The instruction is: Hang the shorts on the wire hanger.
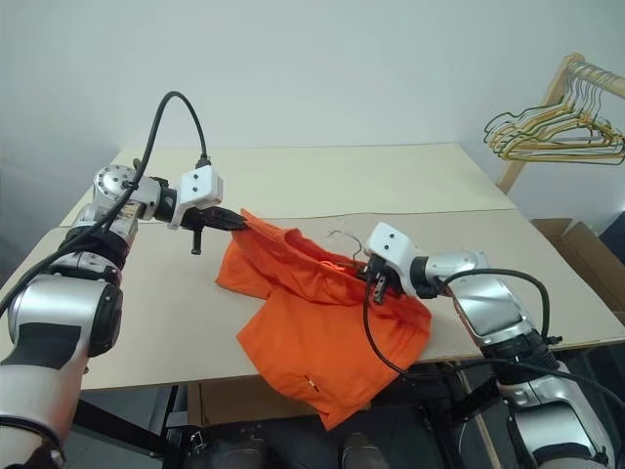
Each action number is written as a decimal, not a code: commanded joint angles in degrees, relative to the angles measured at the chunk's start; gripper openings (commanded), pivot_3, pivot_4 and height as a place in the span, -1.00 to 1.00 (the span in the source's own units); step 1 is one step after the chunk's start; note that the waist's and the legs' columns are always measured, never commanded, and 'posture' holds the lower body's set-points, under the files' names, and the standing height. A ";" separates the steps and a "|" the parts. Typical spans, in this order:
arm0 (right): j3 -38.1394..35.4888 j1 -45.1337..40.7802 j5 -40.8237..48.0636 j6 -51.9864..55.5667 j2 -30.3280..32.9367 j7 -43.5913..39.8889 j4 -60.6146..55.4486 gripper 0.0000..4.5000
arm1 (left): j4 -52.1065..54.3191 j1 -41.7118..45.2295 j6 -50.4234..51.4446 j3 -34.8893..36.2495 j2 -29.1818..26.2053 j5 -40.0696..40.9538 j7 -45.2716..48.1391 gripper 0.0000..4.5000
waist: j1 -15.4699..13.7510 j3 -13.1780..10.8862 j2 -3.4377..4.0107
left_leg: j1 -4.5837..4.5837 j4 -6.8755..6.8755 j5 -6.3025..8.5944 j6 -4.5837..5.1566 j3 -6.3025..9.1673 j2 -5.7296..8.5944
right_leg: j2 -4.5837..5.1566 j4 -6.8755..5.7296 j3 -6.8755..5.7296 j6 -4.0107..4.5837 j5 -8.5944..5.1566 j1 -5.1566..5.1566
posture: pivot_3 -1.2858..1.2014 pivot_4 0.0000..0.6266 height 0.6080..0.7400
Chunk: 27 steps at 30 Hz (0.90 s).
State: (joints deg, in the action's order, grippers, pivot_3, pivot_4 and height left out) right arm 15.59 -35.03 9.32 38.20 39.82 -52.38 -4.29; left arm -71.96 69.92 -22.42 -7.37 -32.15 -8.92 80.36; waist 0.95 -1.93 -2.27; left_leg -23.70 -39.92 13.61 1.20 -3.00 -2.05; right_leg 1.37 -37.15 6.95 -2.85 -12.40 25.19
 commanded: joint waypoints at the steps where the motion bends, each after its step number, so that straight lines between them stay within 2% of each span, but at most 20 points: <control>1: -1.46 -5.22 1.56 3.53 -0.31 -1.45 -2.34 -1.00 | 1.71 0.94 -0.37 1.00 -0.17 1.33 0.74 -0.99 | -0.13 0.00 0.00 | -0.02 0.01 0.00 0.00 0.00 0.00 | 0.00 0.02 -0.01 0.01 0.01 0.00 | 0.08 -1.00 1.00; 4: -2.04 -8.86 3.84 7.12 -0.81 -2.95 -3.24 -1.00 | 1.95 0.60 -0.57 0.97 0.49 1.49 1.10 -0.99 | -0.23 0.00 0.00 | -0.05 0.02 0.00 0.00 0.00 0.00 | 0.01 0.05 -0.01 0.15 0.08 0.00 | 0.08 -1.00 1.00; 10: 1.72 -10.95 2.22 6.06 1.29 -6.87 -2.85 -1.00 | 1.63 1.14 -0.49 1.13 1.42 1.30 -0.42 -0.99 | -0.45 0.00 0.00 | -0.08 0.01 0.01 0.00 0.00 0.01 | 0.04 0.05 -0.04 0.14 0.08 0.02 | 0.08 -1.00 1.00; 22: -3.19 -13.35 7.33 10.06 0.65 -7.63 -1.44 -1.00 | 1.80 -0.11 -1.95 -0.96 0.50 -0.67 2.22 -0.99 | -0.13 0.00 0.00 | -0.07 0.01 0.00 0.00 -0.01 0.01 | 0.03 0.03 -0.03 0.16 0.09 0.04 | 0.07 -1.00 1.00; 25: -3.57 -13.92 7.43 10.30 0.93 -7.48 -0.77 -1.00 | 1.73 -0.29 -2.06 -1.70 -0.06 -1.14 2.91 -0.72 | -0.11 0.00 0.00 | -0.07 0.02 0.00 0.00 -0.01 0.00 | 0.02 0.03 -0.03 0.16 0.09 0.05 | 0.07 -1.00 1.00; 27: -3.72 -14.29 7.40 10.37 1.10 -7.35 -0.36 -1.00 | 1.88 -0.42 -2.25 -2.06 -0.51 -1.20 4.40 -0.45 | -0.15 0.00 0.00 | -0.07 0.02 0.00 0.00 -0.01 0.00 | 0.03 0.03 -0.04 0.16 0.08 0.05 | 0.07 -1.00 1.00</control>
State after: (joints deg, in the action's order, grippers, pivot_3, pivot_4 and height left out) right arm 14.42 -47.22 16.05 48.28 40.31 -59.84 -4.66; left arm -71.84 68.98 -23.66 -9.25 -32.00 -10.26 83.85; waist 0.80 -1.93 -2.27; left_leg -23.77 -39.90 13.62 1.20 -3.01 -2.05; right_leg 1.40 -37.12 6.91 -2.69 -12.31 25.24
